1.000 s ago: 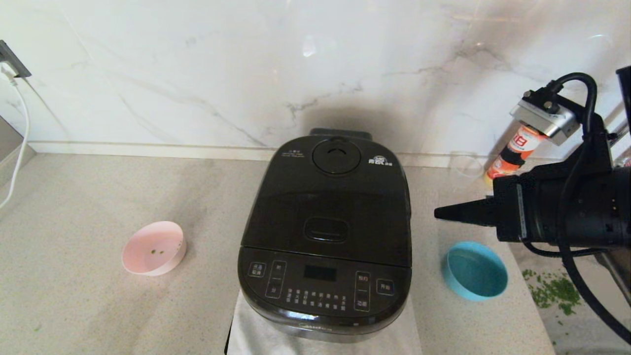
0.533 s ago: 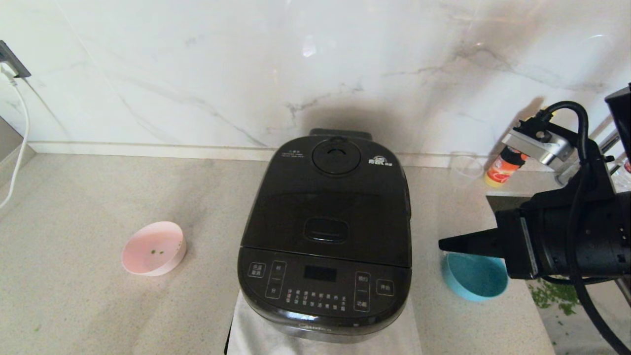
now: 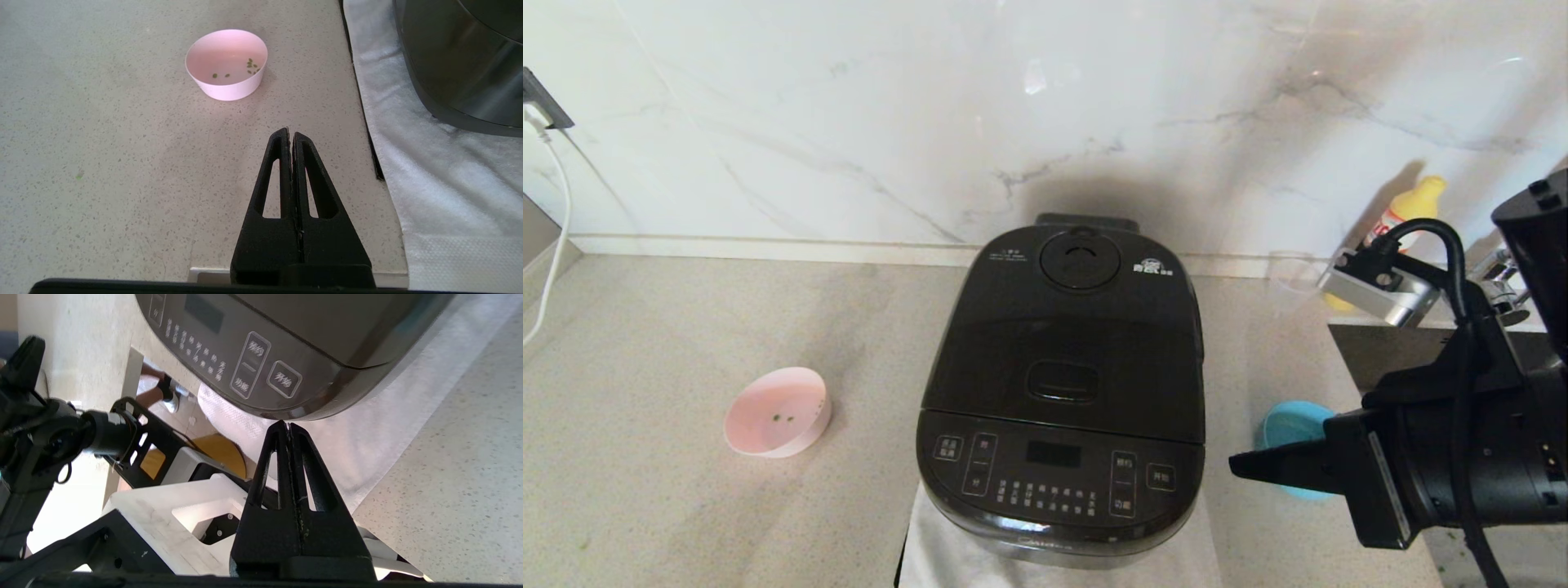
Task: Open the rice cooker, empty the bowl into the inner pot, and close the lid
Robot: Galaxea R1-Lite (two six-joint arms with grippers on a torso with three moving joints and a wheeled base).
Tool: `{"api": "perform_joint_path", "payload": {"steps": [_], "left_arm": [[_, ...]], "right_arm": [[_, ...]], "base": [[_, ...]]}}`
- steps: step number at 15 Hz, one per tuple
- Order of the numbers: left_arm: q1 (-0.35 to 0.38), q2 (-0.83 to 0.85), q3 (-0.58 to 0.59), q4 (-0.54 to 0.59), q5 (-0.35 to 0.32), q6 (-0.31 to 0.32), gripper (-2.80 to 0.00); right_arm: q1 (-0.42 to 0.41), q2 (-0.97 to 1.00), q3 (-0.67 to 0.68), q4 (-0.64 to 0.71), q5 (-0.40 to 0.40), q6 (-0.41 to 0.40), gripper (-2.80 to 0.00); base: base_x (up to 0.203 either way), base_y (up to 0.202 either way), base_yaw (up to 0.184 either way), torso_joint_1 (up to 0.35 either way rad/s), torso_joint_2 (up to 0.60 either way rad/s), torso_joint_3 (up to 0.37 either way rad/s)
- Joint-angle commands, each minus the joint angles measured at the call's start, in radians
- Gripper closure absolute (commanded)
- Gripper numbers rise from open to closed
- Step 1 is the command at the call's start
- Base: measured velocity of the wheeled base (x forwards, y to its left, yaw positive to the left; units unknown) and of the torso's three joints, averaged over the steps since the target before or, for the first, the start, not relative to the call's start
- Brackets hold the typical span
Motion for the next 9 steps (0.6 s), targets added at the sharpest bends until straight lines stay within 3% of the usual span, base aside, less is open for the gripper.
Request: {"api": "perform_joint_path", "payload": {"steps": [1,9], "left_arm": [[0.0,0.0,0.008,-0.001,0.0,0.001,0.0],[0.0,0.0,0.008,-0.001,-0.001,0.001,0.0]], "right_arm": [[0.018,0.017,0.002,0.002,0.001,0.001,0.0],[0.044,0.048,-0.007,-0.001,0.001,0.003,0.0]], "base": [[0.0,0.0,0.0,0.0,0.0,0.0],[0.0,0.0,0.0,0.0,0.0,0.0]]}}
